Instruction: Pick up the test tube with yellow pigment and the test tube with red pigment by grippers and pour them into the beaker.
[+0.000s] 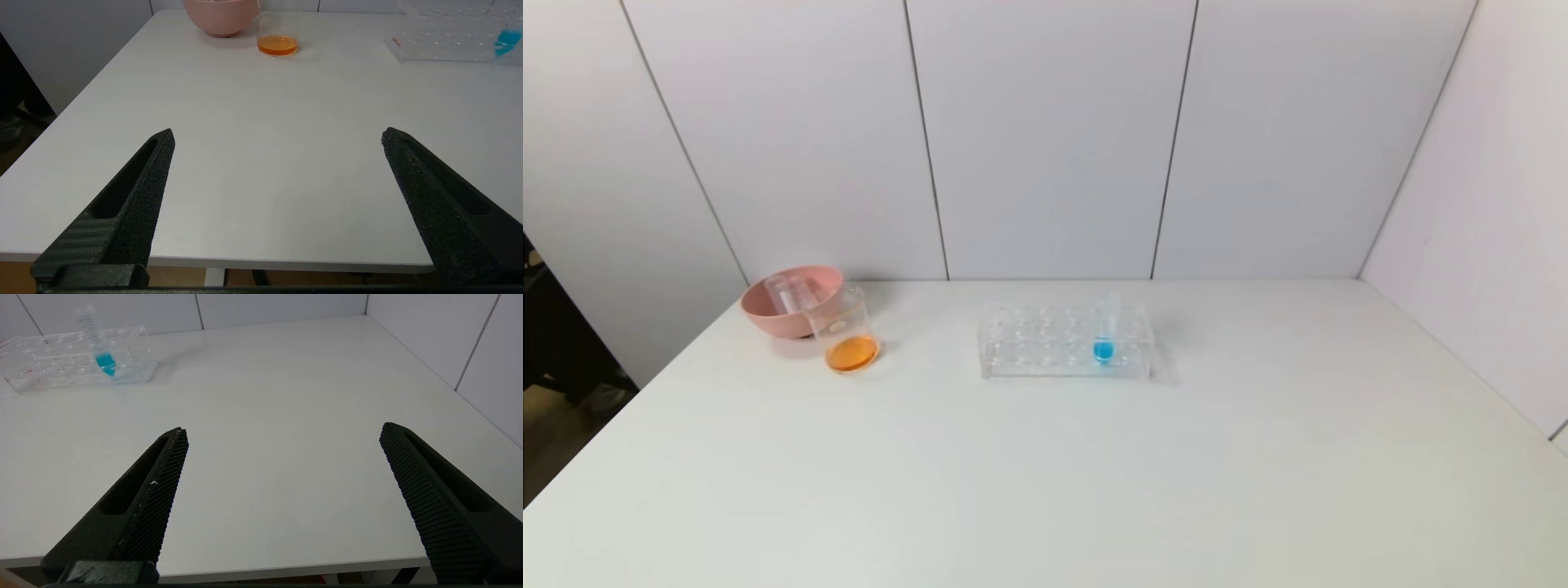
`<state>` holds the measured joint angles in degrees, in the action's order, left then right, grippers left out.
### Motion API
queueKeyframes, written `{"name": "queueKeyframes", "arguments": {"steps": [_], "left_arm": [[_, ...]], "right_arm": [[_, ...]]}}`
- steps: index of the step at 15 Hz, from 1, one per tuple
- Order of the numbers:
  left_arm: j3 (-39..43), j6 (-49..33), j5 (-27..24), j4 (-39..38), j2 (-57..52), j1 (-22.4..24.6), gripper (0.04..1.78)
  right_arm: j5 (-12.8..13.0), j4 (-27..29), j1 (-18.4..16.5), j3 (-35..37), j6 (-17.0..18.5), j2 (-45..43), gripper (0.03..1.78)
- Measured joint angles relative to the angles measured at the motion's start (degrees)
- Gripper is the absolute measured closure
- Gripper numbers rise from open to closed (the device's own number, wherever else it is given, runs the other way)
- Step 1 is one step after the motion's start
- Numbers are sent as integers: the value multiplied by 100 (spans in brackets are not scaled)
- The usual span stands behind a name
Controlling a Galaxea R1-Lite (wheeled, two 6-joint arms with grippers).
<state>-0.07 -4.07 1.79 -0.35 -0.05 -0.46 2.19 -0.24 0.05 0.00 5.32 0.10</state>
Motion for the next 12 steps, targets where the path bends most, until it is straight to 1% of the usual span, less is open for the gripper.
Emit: {"name": "queueKeyframes", "arguments": {"steps": [2,12], "left_arm": [[5,-129,7,-5,0,0,6],[7,-133,2,-13,2,37,6]], "right_arm": [[0,2,0,0,0,0,10],[0,0,-5,0,9,0,10]]}}
